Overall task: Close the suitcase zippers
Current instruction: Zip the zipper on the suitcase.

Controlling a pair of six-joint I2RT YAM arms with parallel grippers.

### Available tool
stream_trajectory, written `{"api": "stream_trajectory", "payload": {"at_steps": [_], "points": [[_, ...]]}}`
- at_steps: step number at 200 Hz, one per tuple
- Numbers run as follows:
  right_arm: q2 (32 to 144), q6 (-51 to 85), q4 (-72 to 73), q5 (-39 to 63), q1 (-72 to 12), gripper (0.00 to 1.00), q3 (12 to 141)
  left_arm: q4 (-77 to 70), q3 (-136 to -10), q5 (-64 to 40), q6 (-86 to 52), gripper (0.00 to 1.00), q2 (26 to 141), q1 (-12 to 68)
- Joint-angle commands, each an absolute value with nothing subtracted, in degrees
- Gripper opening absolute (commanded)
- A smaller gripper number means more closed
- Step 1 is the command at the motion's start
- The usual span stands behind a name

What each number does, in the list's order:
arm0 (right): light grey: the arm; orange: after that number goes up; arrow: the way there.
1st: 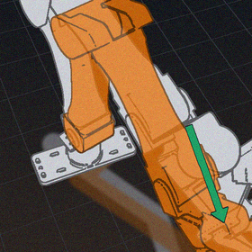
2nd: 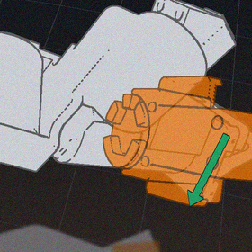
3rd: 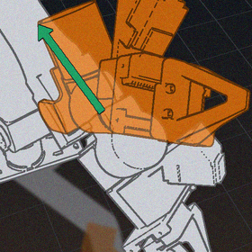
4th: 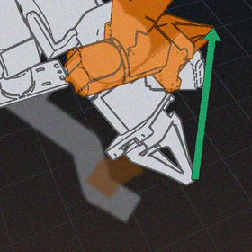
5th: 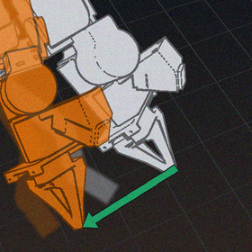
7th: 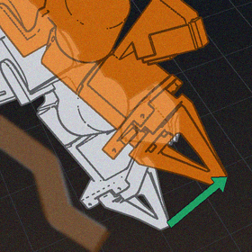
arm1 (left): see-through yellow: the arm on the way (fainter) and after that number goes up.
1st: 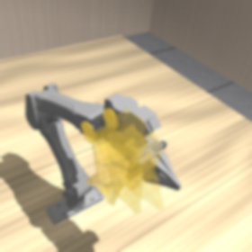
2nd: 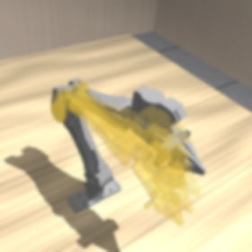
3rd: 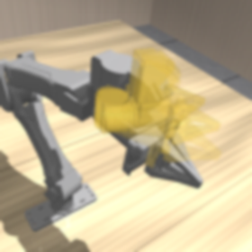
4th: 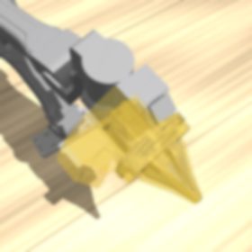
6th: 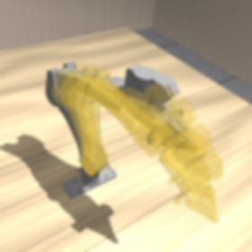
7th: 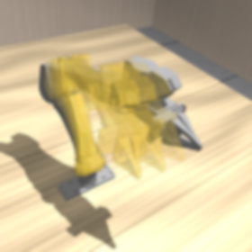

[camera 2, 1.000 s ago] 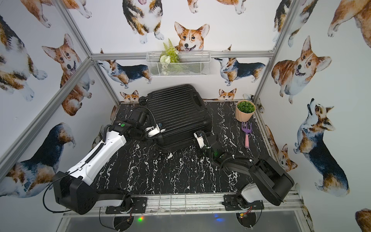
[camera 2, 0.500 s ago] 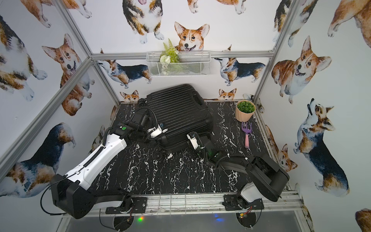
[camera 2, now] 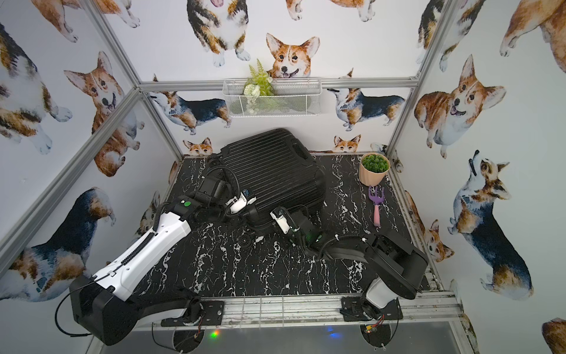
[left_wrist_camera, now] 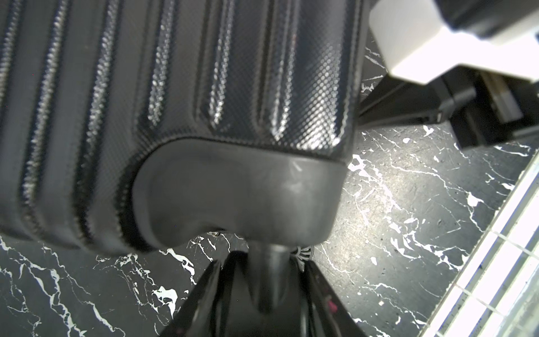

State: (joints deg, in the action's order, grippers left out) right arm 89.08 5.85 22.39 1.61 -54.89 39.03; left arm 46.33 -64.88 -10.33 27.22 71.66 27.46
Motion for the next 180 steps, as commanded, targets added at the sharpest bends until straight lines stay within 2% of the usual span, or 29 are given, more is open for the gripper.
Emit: {"api": "stream_trajectory", "payload": {"at_steps": [1,108,180], "points": [[90.05,4.53,23.56,3.60,-56.19,0.00,40.46,43.38,-64.27,-12.34,22.75,0.31,71.06,28.01],[92.85,4.14,24.17,6.34,-61.52,0.00,43.86,40.13,-62.84,-12.41,17.04,0.30,69.87,30.23],[89.91,2.44,22.96,-1.44,-60.16,0.00,40.64,39.99,-62.85,-10.01,7.70,0.27,68.57,33.12]]}}
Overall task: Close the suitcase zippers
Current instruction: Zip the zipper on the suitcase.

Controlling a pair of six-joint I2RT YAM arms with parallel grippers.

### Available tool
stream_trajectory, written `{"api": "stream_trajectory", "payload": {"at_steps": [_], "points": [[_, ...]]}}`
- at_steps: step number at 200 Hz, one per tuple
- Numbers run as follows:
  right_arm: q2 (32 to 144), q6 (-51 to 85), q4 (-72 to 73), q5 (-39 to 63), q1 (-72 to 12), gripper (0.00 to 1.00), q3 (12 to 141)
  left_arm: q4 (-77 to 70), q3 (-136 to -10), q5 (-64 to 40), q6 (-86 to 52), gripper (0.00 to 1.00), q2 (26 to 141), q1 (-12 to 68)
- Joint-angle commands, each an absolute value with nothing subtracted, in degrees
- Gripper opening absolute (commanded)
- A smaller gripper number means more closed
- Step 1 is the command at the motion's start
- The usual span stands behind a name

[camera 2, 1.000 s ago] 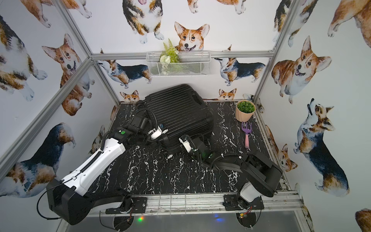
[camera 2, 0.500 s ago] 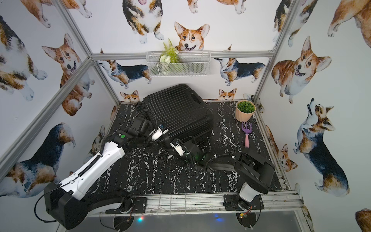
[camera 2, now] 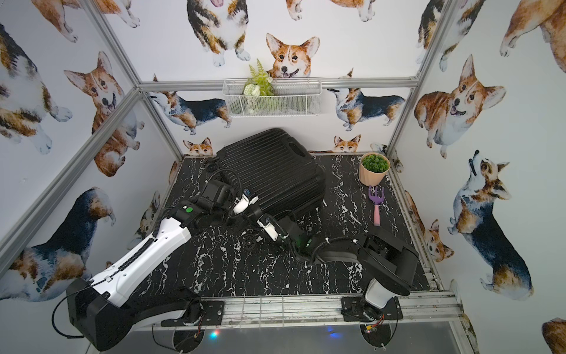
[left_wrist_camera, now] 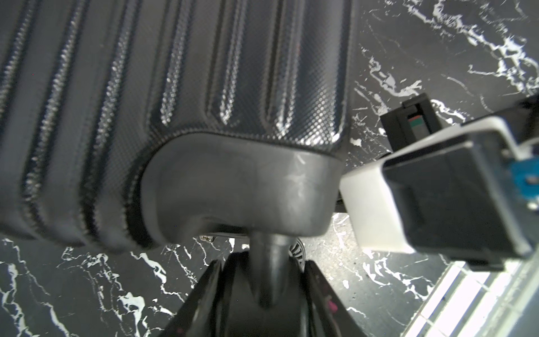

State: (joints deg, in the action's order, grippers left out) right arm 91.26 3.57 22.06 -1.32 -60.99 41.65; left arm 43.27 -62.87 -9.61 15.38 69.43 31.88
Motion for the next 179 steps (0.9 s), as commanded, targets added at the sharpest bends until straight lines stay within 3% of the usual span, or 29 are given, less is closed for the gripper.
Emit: {"api": "stream_trajectory", "payload": {"at_steps": [1,62,127,149,179], "points": [[89.82,2.45,22.95,-1.47,-60.14,0.00,40.58,39.99,-62.85,-10.02,7.45,0.27,68.56,33.17],[85.57,4.10,22.03,-2.72,-55.79,0.00,37.21,37.10,-59.94,-6.53,-7.66,0.25,65.14,37.63],[81.84,3.42,20.58,-2.11,-53.24,0.00,34.39,34.69,-57.74,-7.29,-9.43,0.27,66.29,42.88],[81.77,3.76,20.44,-2.36,-53.20,0.00,34.10,36.79,-58.40,-5.79,-8.03,0.34,67.21,43.21],[81.90,4.13,20.57,-2.98,-53.17,0.00,33.84,39.51,-59.26,-1.46,-6.03,0.61,66.83,43.24]]}}
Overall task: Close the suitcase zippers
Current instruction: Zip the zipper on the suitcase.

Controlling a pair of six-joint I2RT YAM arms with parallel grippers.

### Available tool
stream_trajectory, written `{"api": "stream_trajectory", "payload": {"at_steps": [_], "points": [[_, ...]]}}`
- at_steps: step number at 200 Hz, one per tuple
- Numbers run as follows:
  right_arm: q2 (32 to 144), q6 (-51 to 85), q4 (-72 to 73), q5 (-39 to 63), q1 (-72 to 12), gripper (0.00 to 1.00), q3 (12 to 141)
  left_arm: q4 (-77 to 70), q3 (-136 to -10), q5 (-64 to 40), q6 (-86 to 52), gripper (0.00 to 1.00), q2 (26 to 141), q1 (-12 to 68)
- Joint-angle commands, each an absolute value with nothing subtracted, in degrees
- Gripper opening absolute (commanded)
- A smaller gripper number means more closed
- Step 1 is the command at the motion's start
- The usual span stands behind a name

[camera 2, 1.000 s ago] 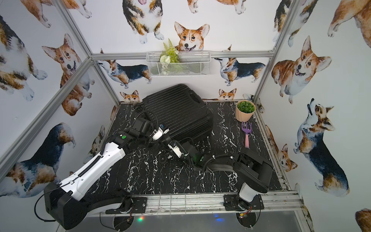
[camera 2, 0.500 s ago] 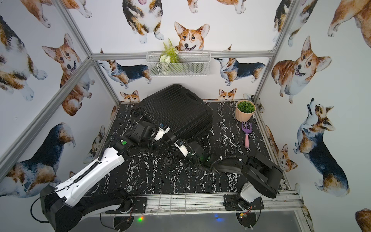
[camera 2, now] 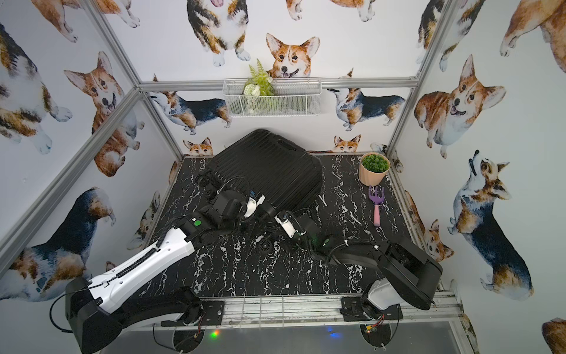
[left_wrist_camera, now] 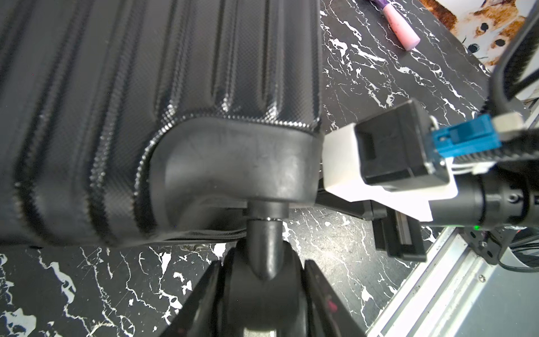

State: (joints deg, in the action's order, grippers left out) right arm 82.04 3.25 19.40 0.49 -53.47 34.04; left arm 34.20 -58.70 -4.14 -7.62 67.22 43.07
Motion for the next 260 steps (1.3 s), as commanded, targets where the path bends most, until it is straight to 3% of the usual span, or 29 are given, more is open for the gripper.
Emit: {"api": "stream_trajectory", "payload": {"at_steps": [1,37,88,132,170,260], "points": [[81.91,4.15,20.61,-2.99,-53.22,0.00,33.84,39.48,-59.25,-1.52,-5.92,0.61,66.77,43.24],[82.35,4.36,20.86,-3.07,-53.20,0.00,34.10,37.73,-57.02,-3.63,-3.47,0.73,65.31,43.33],[82.58,4.37,20.83,-2.99,-53.17,0.00,34.01,33.64,-54.76,-7.31,-2.37,0.75,65.87,43.32],[82.66,4.71,21.01,-2.81,-53.17,0.00,34.01,28.31,-53.03,-7.76,-2.11,0.57,67.14,43.27],[81.94,4.94,20.96,-2.16,-53.20,0.00,33.93,25.57,-52.49,-7.20,-4.82,0.30,67.35,43.34],[82.01,8.60,28.05,7.71,-55.17,0.00,32.17,14.87,-46.87,-0.40,-15.66,0.20,63.24,47.28]]}}
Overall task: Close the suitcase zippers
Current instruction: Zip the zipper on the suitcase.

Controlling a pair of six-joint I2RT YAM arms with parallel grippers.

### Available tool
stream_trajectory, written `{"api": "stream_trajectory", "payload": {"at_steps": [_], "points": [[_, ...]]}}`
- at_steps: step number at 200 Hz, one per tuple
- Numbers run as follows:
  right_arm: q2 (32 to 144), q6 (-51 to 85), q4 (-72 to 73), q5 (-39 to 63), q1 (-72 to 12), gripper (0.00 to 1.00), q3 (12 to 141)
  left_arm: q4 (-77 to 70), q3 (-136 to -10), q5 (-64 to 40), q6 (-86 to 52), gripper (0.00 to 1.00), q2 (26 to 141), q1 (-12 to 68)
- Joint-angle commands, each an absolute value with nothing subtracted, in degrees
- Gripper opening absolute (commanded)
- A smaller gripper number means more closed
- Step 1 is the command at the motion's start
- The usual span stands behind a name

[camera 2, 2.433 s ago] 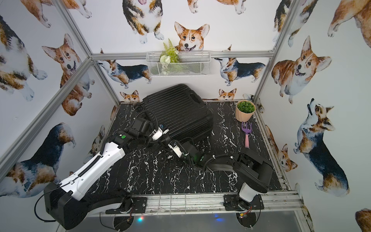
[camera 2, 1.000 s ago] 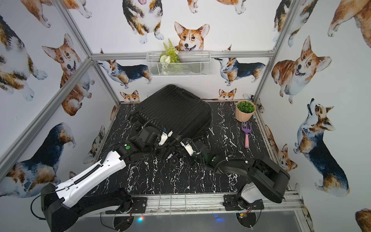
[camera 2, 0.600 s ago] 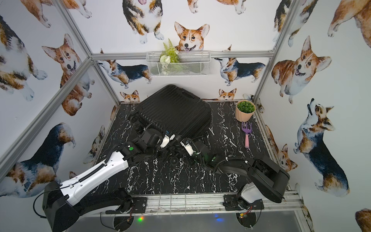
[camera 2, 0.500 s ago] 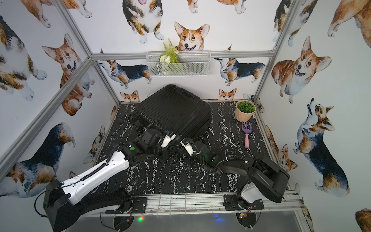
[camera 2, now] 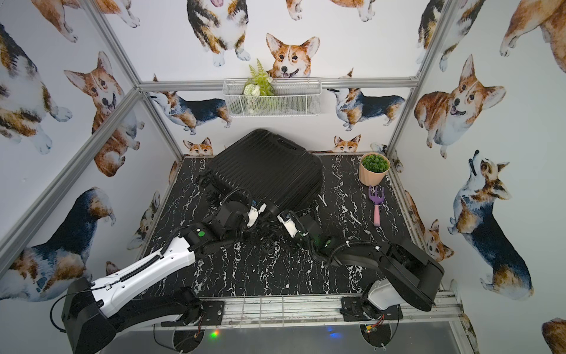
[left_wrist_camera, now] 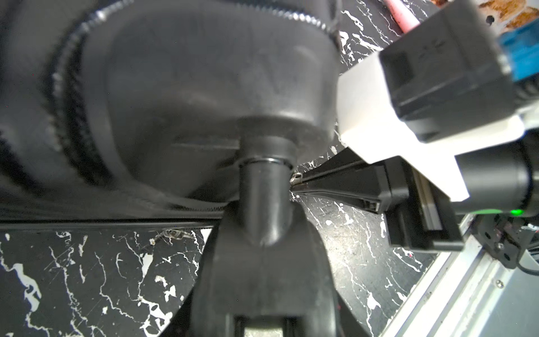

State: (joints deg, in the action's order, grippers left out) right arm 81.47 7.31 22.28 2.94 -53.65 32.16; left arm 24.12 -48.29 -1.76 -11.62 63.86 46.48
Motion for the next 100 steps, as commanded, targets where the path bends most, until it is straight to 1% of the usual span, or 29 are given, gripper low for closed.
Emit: {"api": "stream_trajectory", "payload": {"at_steps": [1,37,84,92,100], "points": [[82.09,8.56,28.09,7.77,-55.23,0.00,32.21,14.82,-46.86,-0.33,-15.70,0.20,63.26,47.28],[83.99,9.29,30.34,9.04,-57.71,0.00,33.04,14.33,-46.71,-0.04,-16.45,0.18,63.89,47.46],[86.63,12.06,34.19,9.81,-59.02,0.00,34.22,13.89,-46.41,-0.08,-16.62,0.17,63.68,47.64],[86.91,12.17,34.19,8.85,-59.06,0.00,34.43,14.09,-46.47,-0.04,-16.59,0.19,63.59,47.64],[86.88,12.22,33.81,6.88,-59.06,0.00,34.41,14.72,-46.70,0.00,-16.36,0.26,63.48,47.64]]}}
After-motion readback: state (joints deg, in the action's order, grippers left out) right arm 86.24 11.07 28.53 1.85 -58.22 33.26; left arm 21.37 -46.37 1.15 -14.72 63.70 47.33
